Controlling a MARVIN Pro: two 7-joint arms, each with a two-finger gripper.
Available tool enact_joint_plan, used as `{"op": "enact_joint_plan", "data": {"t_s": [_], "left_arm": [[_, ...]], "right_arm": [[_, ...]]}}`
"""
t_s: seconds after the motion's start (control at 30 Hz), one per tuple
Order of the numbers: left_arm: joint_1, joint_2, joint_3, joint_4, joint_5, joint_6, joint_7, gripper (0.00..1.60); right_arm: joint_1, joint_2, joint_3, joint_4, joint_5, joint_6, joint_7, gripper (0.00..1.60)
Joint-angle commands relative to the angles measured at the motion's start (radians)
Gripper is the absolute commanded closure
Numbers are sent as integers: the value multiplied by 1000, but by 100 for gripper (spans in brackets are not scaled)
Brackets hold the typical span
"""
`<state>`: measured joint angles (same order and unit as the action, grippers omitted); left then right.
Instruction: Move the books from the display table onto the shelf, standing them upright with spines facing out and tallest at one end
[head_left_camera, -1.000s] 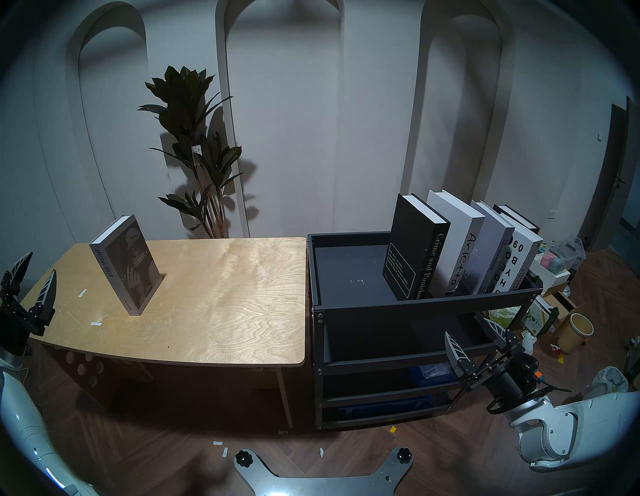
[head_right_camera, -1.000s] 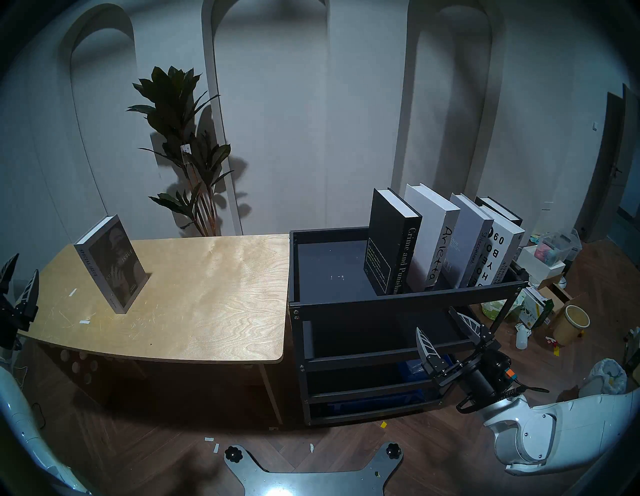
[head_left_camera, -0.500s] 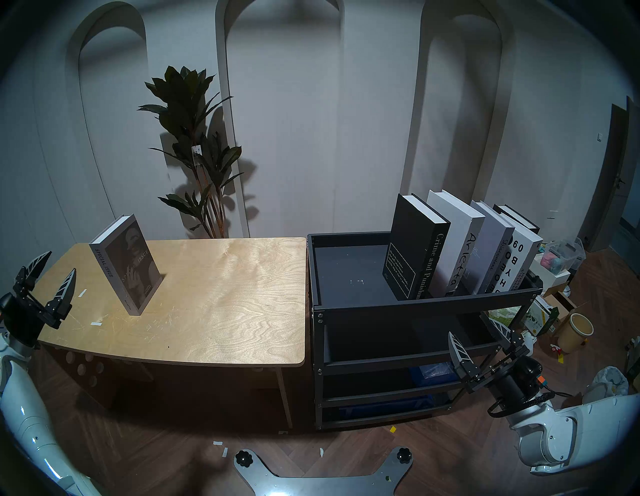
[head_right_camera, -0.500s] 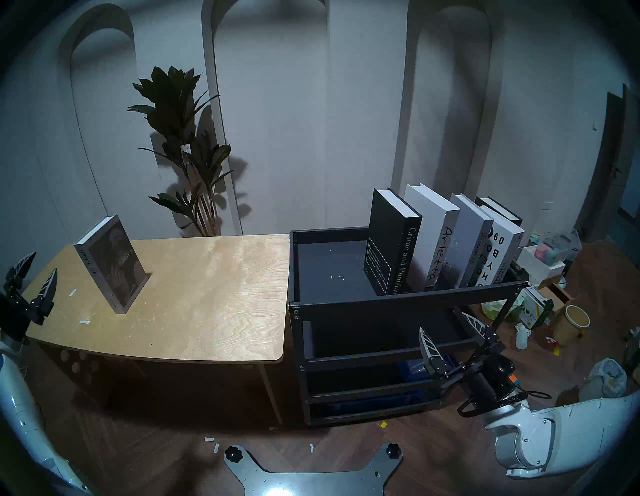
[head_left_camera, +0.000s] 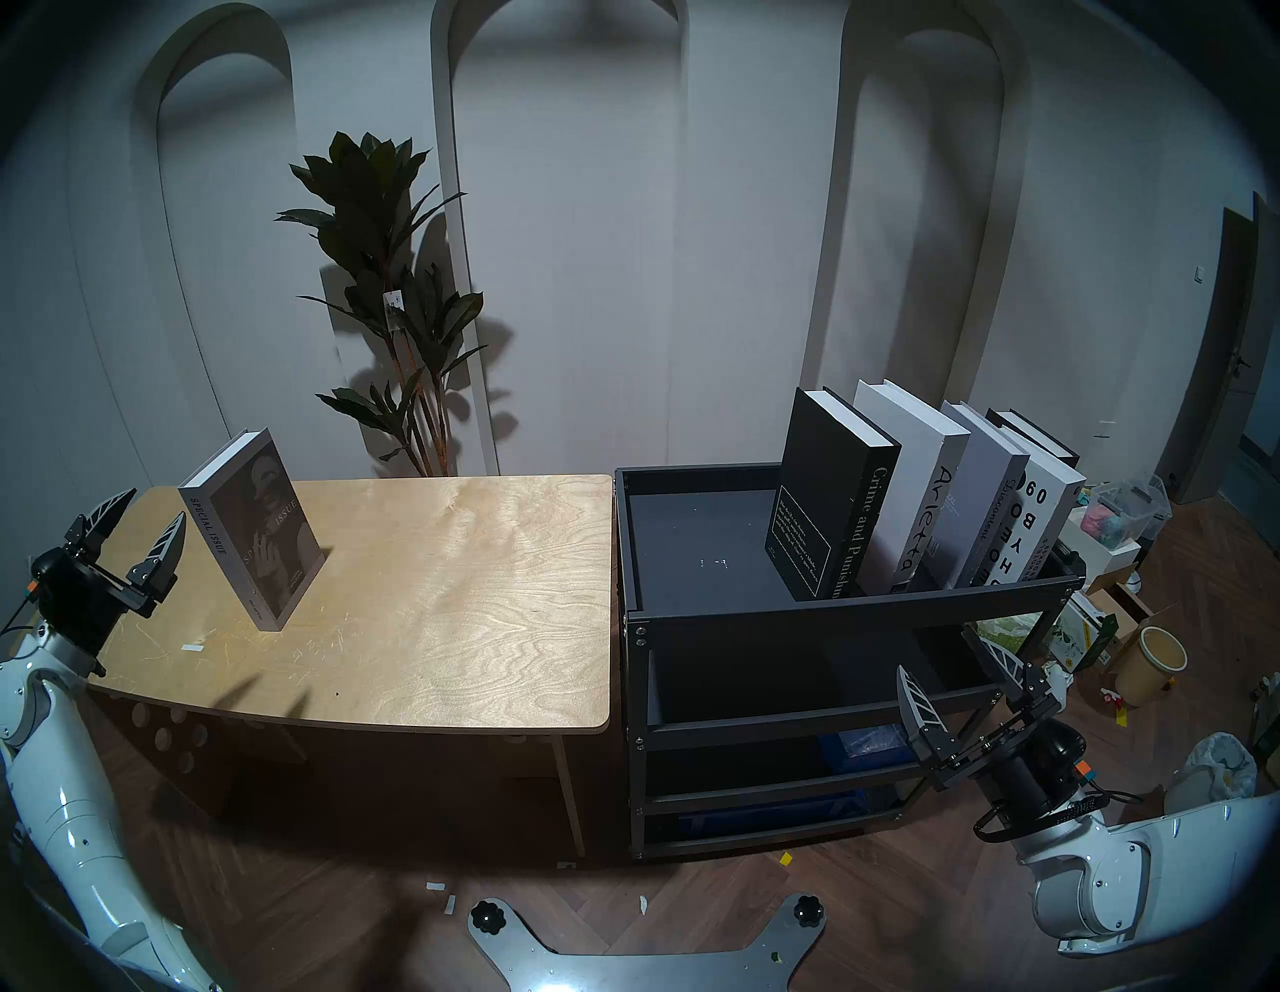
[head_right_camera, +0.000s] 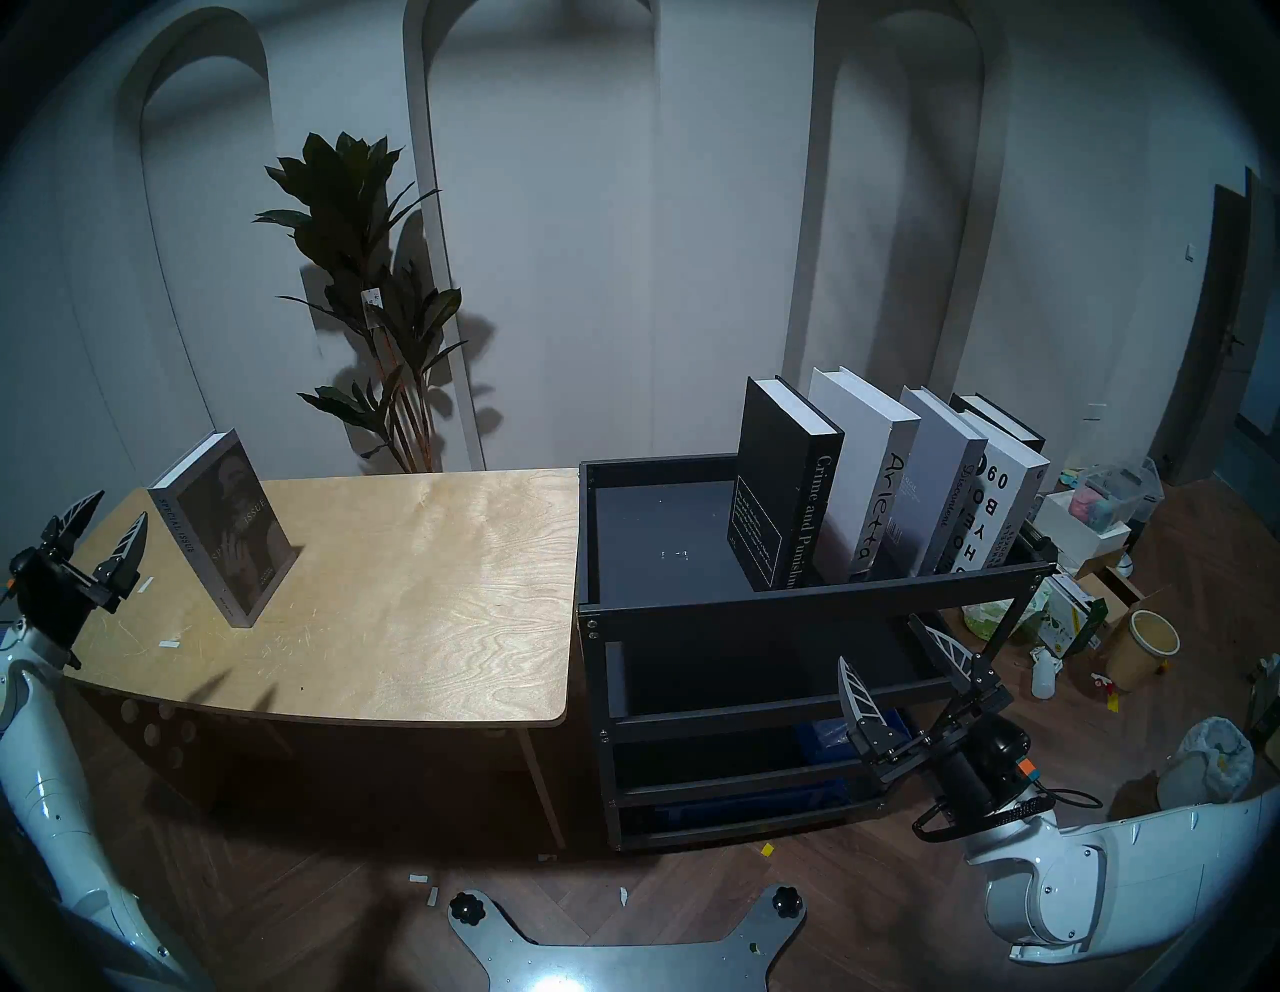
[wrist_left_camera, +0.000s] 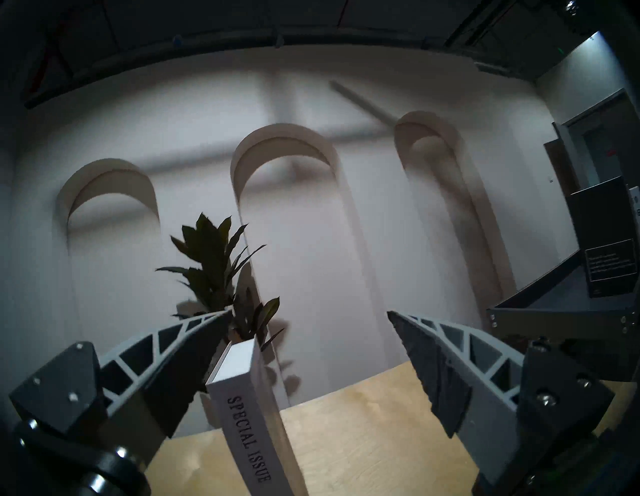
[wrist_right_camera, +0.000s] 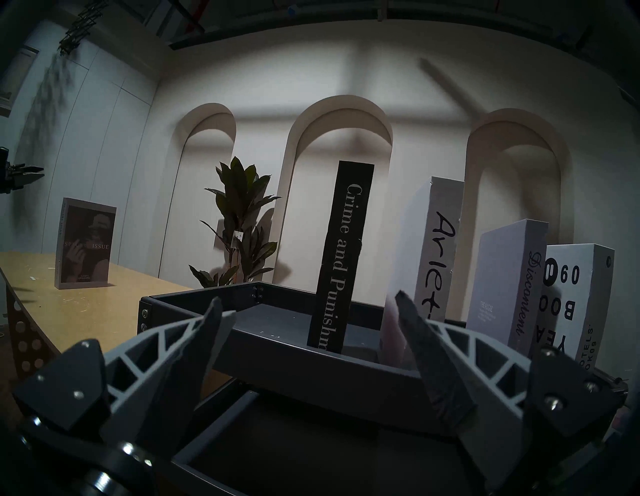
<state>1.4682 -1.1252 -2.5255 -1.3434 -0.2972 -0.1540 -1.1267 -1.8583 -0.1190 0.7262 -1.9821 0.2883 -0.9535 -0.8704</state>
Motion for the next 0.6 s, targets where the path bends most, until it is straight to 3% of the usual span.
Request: {"op": "enact_joint_plan", "data": {"t_s": [0.0, 0.57], "left_arm": [[-92, 48, 23, 30, 51, 16, 112, 0], [-136, 23, 74, 61, 81, 80, 204, 0]], "right_arm": [[-7, 0, 17, -4, -21, -6, -34, 0], [-39, -7, 49, -3, -52, -6, -56, 0]]}}
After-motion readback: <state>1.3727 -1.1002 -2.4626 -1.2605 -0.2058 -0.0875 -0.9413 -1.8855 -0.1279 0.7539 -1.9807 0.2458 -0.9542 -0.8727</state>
